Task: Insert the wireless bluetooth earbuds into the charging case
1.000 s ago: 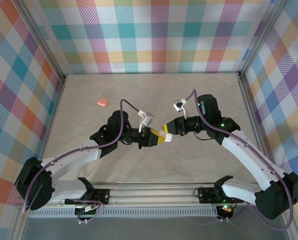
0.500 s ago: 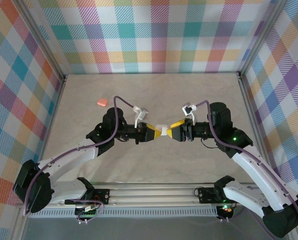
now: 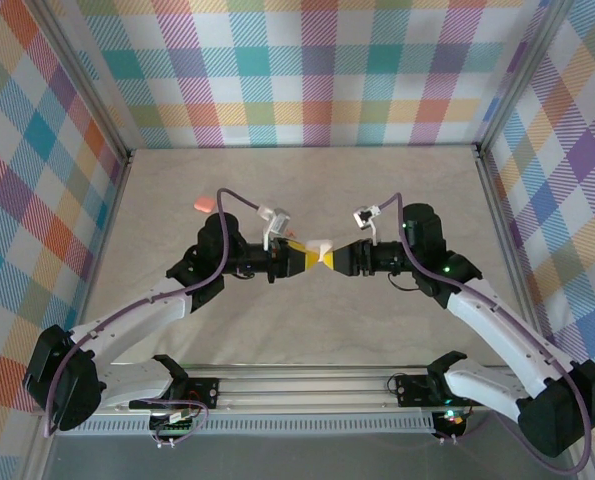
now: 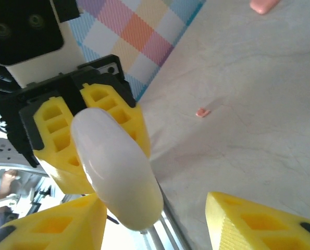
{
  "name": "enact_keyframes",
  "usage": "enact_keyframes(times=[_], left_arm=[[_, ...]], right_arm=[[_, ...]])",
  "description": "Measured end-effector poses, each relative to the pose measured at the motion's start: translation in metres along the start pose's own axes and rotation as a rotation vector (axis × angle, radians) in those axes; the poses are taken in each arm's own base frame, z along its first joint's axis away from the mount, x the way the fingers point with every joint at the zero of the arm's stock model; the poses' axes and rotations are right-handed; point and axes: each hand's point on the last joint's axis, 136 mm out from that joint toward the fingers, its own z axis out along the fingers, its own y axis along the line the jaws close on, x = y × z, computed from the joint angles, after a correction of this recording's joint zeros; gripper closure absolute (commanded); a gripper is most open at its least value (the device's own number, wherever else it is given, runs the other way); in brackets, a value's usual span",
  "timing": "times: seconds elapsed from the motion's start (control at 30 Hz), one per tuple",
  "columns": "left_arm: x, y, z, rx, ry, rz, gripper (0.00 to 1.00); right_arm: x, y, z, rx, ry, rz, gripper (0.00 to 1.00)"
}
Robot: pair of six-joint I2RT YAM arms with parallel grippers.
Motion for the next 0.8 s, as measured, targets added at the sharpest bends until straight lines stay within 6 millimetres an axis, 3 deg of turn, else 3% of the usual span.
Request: enact_keyframes(times=[0.2, 0.33, 0.5, 0.73, 0.8], left_arm=[[-0.001, 0.004, 0.003, 0.014, -0.001, -0.015, 1.00], [-0.002, 0.007, 0.002, 0.013, -0.002, -0.032, 0.88], [-0.001, 0.013, 0.002, -0.016, -0.003, -0.023, 0.60], [0.007, 0.032, -0.009, -0.181, 0.008, 0.045, 0.01], [0.006, 0.041, -0.018, -0.268, -0.001, 0.066, 0.00]], right_arm=[[-0.005, 0.007, 0.007, -0.082, 0.005, 0.031, 0.71], [-0.006, 0.006, 0.010, -0.104, 0.007, 0.034, 0.82], [-0.007, 0.002, 0.014, -0.108, 0.012, 0.050, 0.89], [-0.011, -0.036, 0.018, 0.002, -0.002, 0.160, 0.90], [-0.018, -0.056, 0.014, 0.064, -0.017, 0.210, 0.90]])
